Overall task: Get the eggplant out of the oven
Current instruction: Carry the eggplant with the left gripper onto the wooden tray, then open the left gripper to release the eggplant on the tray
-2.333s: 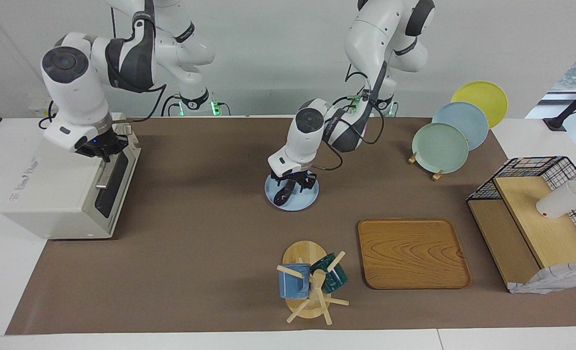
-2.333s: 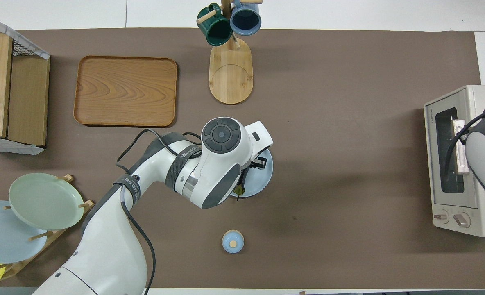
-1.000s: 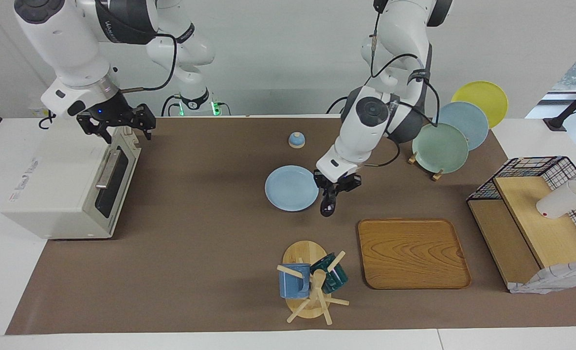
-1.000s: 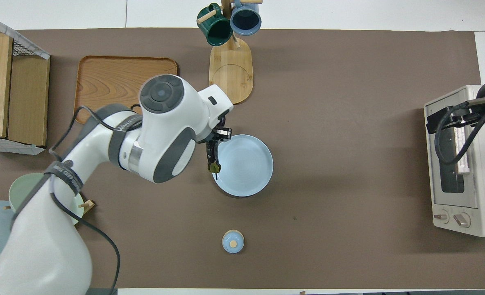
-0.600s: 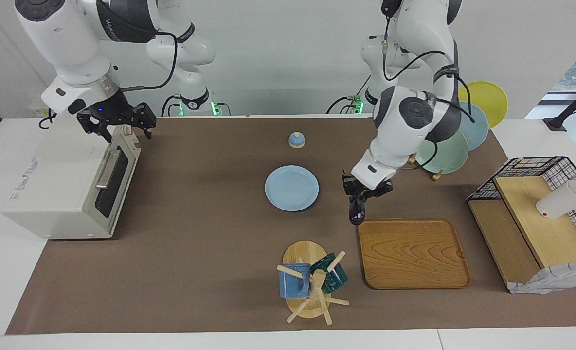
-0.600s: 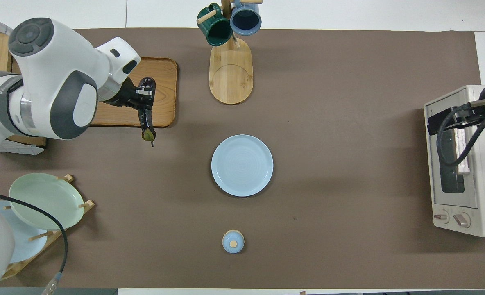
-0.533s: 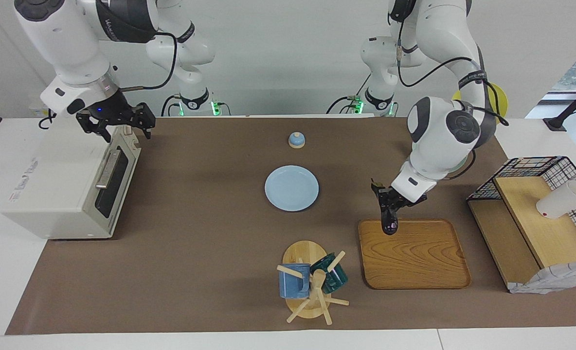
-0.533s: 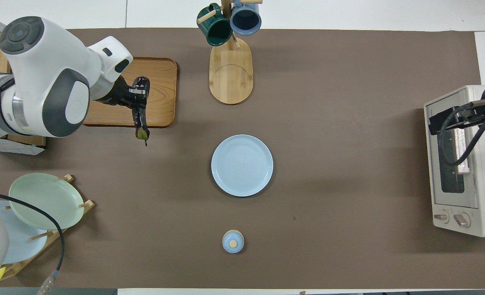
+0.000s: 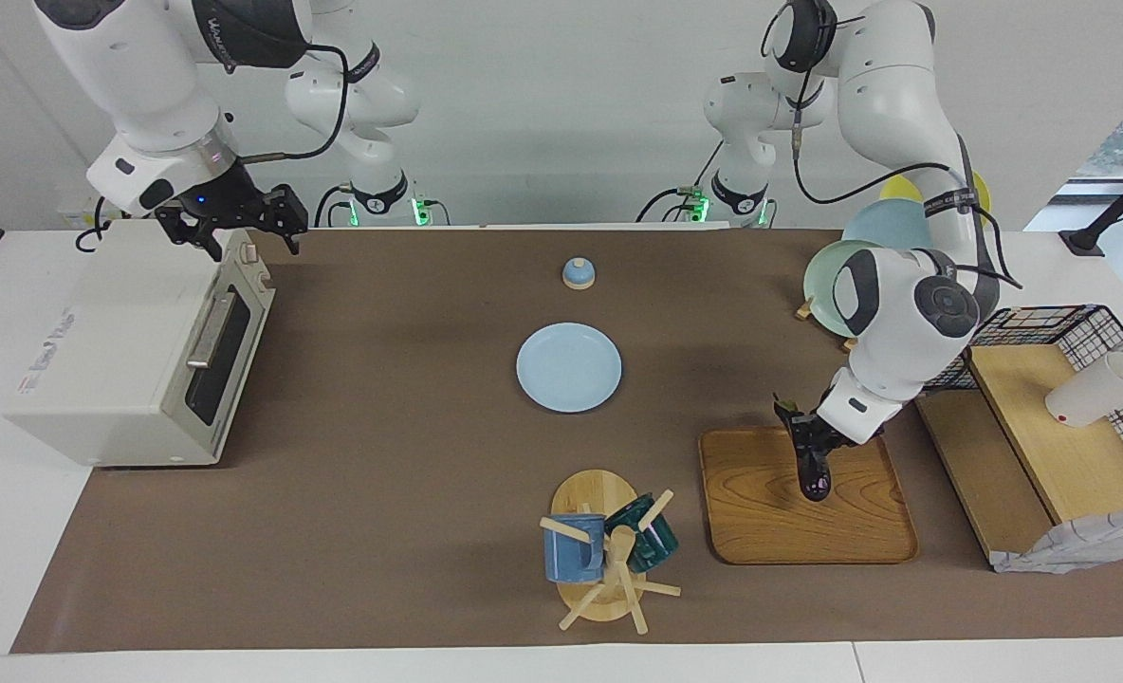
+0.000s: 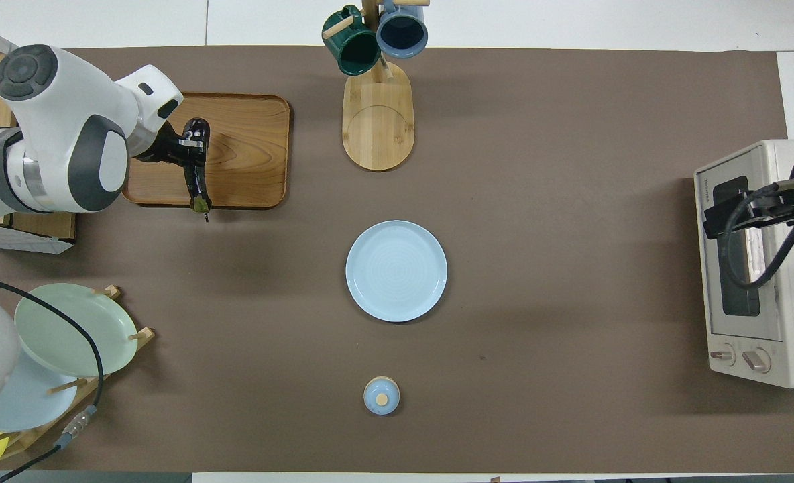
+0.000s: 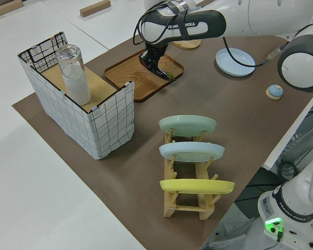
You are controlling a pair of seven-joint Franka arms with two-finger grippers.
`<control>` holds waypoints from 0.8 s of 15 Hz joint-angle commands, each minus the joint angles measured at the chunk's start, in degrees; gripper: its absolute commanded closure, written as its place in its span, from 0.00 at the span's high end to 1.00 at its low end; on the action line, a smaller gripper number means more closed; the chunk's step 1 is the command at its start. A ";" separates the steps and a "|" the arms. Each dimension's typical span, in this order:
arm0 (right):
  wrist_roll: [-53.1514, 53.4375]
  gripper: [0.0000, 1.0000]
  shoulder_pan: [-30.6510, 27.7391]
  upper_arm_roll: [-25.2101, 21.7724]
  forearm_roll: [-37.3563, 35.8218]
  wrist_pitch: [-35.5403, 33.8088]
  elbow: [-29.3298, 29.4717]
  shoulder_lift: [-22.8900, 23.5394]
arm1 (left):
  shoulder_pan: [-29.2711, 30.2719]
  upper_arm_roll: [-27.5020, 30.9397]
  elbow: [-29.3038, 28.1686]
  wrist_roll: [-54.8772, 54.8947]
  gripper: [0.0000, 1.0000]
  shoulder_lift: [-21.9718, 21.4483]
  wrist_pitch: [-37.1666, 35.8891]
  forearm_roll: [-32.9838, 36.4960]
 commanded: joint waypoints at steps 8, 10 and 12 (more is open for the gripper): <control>0.26 1.00 -1.28 -0.26 0.91 2.06 -1.50 -0.55 | 0.14 -0.44 -2.43 0.24 0.00 -0.01 3.71 1.16; 0.44 1.00 -1.28 -0.87 0.73 3.19 -1.33 -0.46 | -0.04 -0.44 -2.16 0.16 0.00 -0.01 3.79 1.16; 0.44 1.00 -1.19 -2.01 0.99 4.08 -1.33 -0.46 | -0.13 -0.44 -2.08 0.25 0.33 0.08 4.06 1.16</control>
